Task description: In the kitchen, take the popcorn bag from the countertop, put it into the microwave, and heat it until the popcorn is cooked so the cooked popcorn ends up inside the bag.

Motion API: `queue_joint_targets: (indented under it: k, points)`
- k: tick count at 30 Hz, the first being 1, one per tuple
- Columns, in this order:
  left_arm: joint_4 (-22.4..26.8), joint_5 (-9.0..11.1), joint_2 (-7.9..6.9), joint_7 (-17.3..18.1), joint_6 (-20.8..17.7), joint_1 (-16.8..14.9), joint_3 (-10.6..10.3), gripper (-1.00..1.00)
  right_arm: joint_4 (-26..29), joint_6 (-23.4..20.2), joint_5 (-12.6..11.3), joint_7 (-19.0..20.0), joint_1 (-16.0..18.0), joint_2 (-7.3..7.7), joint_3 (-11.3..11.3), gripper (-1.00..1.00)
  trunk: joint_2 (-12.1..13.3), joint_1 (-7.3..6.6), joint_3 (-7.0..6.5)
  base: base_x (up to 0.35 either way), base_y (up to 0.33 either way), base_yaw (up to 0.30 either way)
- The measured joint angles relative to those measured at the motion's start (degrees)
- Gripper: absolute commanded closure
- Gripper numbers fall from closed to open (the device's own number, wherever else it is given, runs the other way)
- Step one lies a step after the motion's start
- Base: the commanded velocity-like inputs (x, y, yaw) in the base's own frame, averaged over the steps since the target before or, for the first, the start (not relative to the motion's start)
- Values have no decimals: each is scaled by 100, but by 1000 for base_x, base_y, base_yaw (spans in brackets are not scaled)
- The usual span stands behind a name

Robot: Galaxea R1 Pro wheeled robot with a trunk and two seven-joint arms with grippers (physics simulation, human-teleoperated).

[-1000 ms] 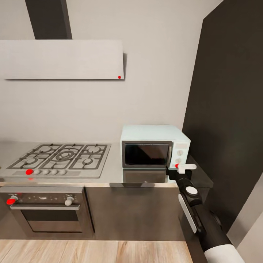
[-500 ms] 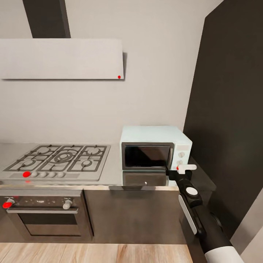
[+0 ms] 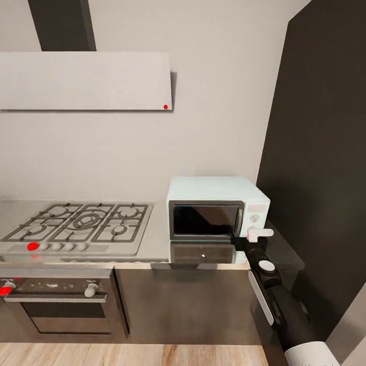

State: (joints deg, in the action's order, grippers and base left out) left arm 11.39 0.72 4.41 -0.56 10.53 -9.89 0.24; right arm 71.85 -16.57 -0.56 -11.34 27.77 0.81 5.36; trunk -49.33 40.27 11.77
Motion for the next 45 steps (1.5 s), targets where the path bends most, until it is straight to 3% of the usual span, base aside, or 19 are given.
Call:
queue_joint_targets:
  k: [45]
  points:
    - [0, 0, -3, 0, 0, 0, 2, -100, -231, 3, 2, -15, 48, 8, -11, -100, -1, -1, 0, 63, -6, 0]
